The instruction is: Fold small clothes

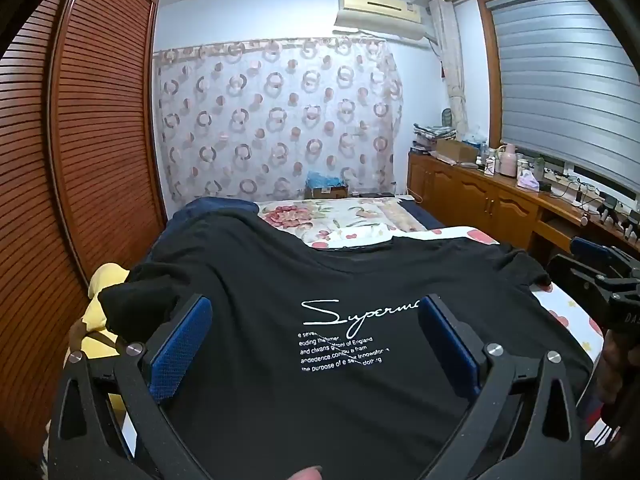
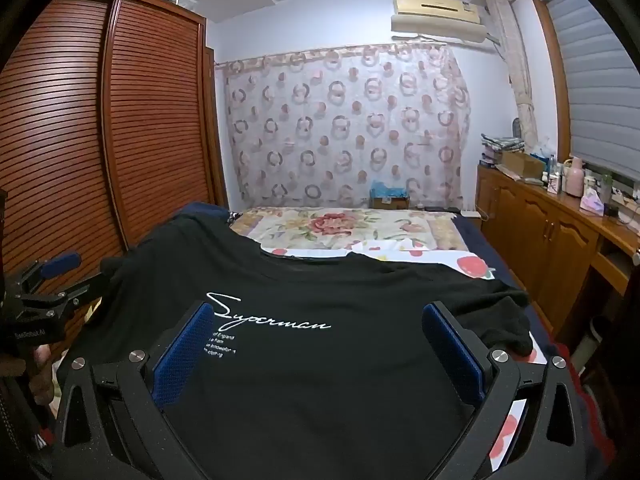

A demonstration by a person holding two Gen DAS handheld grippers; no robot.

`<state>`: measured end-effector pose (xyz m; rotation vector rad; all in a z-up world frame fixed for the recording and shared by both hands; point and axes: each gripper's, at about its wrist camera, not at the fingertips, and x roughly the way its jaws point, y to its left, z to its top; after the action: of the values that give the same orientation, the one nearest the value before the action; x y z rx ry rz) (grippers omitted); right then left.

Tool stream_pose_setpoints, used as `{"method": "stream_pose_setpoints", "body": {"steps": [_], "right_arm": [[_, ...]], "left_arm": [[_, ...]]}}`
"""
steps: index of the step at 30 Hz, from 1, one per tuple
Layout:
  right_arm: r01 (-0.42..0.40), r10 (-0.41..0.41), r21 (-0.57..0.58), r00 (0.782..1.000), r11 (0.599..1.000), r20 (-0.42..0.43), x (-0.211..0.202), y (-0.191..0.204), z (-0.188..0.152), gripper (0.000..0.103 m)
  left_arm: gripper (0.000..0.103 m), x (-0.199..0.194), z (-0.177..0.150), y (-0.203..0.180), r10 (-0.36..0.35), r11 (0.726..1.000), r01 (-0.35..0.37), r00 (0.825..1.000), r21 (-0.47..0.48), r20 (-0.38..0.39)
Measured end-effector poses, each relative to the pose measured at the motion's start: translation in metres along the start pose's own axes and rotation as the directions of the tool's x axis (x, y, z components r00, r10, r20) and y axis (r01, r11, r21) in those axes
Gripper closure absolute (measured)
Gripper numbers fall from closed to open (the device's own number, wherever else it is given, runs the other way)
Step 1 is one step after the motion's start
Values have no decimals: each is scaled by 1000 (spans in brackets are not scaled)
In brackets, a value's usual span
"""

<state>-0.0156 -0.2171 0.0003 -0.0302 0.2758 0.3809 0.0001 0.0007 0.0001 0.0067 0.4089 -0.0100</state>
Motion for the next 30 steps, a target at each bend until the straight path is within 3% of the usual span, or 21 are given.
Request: {"method": "stream_pose_setpoints", "body": {"steps": [30], "right_arm": [[-5,5,11,1000,1000,17,-1,-2,0,0]], "left_arm": [[0,-3,-1,6,4,1000,-4,1000,1,6]]}}
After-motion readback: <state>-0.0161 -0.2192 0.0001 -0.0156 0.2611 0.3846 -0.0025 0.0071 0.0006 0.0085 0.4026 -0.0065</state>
